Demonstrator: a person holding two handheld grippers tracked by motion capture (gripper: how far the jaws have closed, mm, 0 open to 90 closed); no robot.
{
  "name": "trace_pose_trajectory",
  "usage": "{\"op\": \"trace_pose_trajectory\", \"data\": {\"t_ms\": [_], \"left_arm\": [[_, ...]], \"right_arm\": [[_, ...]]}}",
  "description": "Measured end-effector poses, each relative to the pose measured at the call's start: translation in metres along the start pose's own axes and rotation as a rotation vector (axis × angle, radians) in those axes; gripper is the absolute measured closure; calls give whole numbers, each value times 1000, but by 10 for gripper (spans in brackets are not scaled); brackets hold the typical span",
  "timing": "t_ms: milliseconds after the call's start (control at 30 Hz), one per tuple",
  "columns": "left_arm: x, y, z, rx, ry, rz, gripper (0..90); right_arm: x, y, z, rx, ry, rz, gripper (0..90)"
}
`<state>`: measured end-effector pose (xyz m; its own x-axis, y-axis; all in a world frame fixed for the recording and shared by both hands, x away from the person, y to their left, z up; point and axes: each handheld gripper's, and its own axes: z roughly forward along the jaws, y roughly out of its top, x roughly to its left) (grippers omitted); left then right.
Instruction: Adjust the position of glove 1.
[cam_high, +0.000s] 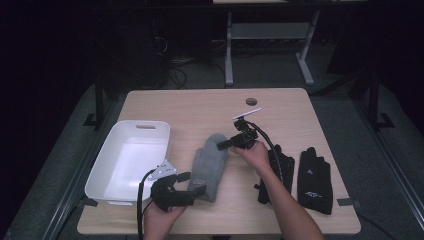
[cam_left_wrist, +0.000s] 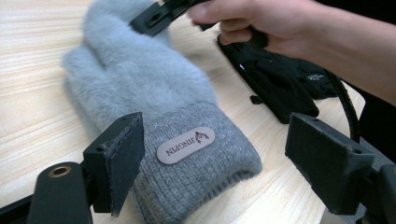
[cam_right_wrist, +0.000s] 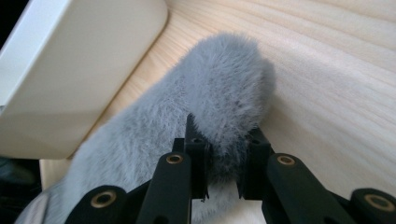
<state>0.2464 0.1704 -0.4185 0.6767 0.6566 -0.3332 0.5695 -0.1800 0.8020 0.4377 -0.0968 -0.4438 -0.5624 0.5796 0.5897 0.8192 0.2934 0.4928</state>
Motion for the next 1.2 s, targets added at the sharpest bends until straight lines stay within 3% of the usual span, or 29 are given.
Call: {"op": "trace_pose_trajectory", "data": {"t_ms": [167,367,433,567,600,767,867,967,1067,1200], "left_arm": [[3,2,3,8,-22,-65,191],[2,8,9,24,-33,-81,195],[3,12,18,57,-29,-105,204],[8,18,26,66,-16,-137,214],[12,21,32,79,-16,-171,214],[24,23,48,126,9,-251,222],[26,22,53,146,13,-265,227],[29,17,60,189,-19,-297,227],[31,14,64,214,-66,-339,221],[30,14,67,239,-100,-353,215]], "right_arm": [[4,-8,-22,-18,-6,-25,775],[2,-20,-43,-32,-41,-48,775],[-3,-23,-50,-24,-55,-45,774],[-12,-28,-58,-22,-88,-48,774],[-15,-29,-59,-24,-89,-43,774],[-26,-34,-59,-26,-105,-34,773],[-30,-37,-58,-28,-101,-22,773],[-37,-42,-58,-41,-92,2,772],[-37,-43,-57,-43,-99,-7,772],[-35,-42,-55,-40,-112,-22,772]]}}
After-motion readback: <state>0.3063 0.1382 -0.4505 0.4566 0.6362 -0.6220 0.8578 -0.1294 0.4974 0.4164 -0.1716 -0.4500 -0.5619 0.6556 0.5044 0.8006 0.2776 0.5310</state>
